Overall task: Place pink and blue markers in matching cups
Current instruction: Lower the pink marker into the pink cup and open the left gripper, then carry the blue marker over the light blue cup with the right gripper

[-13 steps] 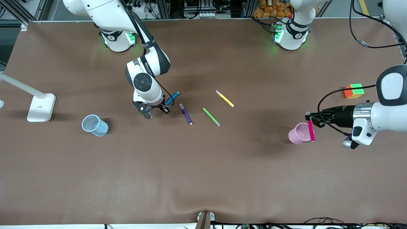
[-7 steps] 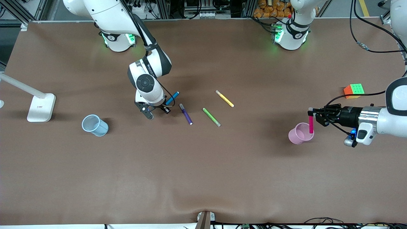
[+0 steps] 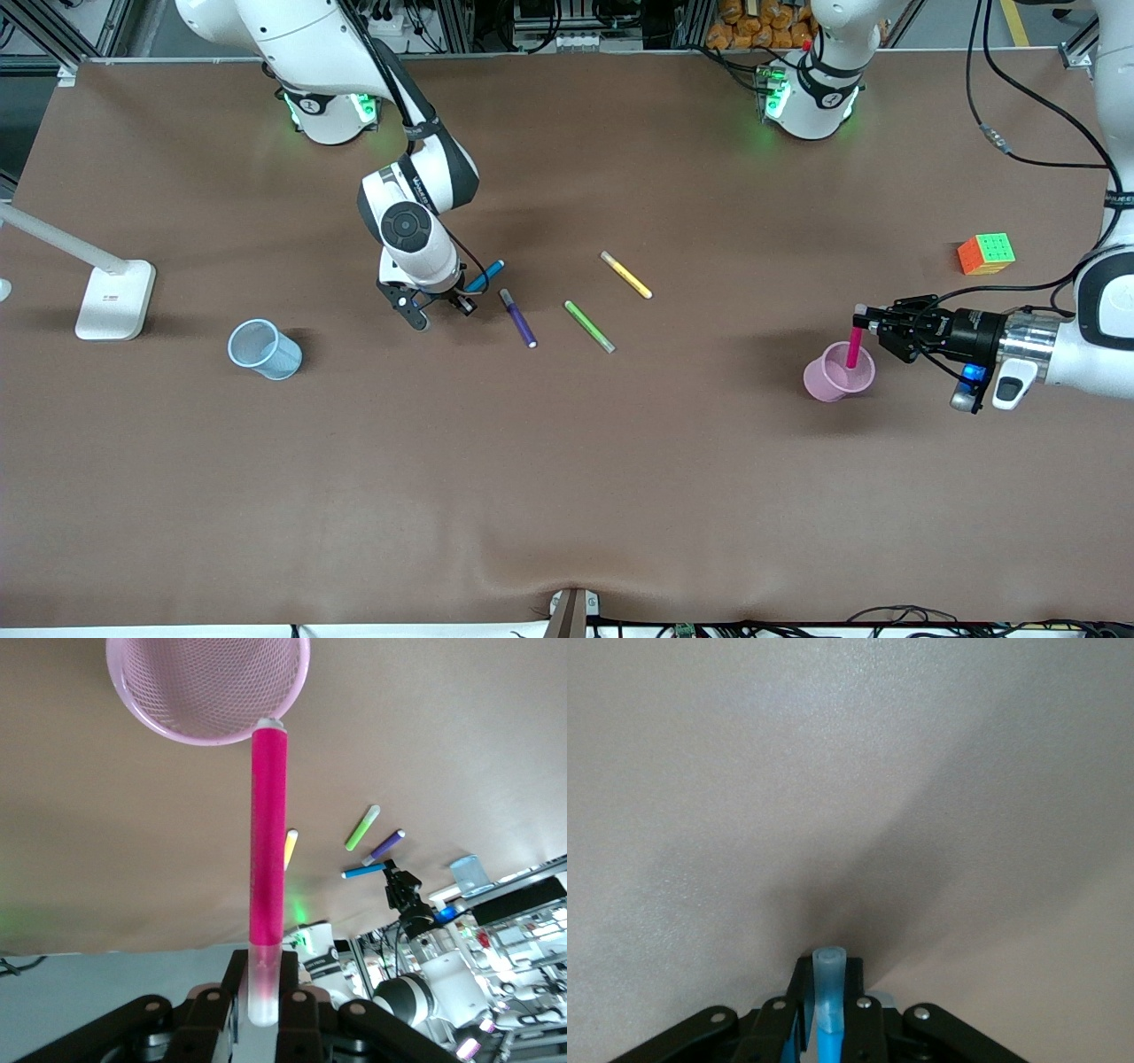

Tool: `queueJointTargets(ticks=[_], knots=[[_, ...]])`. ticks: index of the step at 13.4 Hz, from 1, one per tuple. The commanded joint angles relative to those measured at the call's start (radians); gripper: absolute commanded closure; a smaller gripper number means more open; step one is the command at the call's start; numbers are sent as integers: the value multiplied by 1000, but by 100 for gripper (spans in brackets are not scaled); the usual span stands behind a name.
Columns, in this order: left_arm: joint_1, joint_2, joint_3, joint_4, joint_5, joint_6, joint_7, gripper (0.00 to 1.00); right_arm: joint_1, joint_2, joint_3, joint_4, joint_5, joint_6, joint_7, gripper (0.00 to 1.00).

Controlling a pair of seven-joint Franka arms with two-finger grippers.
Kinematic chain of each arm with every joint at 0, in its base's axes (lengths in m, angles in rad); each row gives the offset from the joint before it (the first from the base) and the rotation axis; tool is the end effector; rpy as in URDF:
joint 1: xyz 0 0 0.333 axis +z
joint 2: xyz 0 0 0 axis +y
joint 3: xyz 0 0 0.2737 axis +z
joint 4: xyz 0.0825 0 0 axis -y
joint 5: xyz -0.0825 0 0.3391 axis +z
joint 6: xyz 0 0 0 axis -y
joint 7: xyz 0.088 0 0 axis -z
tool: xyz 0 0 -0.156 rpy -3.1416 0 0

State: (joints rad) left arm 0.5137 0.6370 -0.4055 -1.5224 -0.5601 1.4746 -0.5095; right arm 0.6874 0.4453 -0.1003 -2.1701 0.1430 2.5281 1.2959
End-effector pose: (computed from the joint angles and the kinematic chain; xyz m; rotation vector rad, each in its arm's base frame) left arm 0.5539 -0.0041 0.2730 2.1374 0.8407 -0.9644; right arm 0.4242 0.2807 0.1308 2.8353 -1.2345 -0.1176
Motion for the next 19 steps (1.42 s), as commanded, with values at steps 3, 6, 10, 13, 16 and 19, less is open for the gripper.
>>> queueJointTargets(ticks=[3, 6, 10, 13, 16, 19], knots=[[25, 52, -1, 13, -89, -23, -23, 100, -64, -134, -16, 59, -2, -278, -81, 100], [32, 84, 10, 16, -96, -20, -24, 100, -123, -169, -54, 203, -78, -437, -127, 100], [26, 98, 31, 18, -100, -5, -24, 100, -248, -157, -65, 317, -286, -497, -258, 100], [29, 108, 33, 19, -104, 4, -46, 100, -382, -151, -67, 364, -298, -470, -511, 100], [31, 121, 33, 19, -124, 15, -55, 100, -477, -134, -68, 411, -408, -457, -711, 100], [32, 130, 33, 21, -124, 30, -55, 100, -499, -126, -67, 400, -569, -399, -711, 100]])
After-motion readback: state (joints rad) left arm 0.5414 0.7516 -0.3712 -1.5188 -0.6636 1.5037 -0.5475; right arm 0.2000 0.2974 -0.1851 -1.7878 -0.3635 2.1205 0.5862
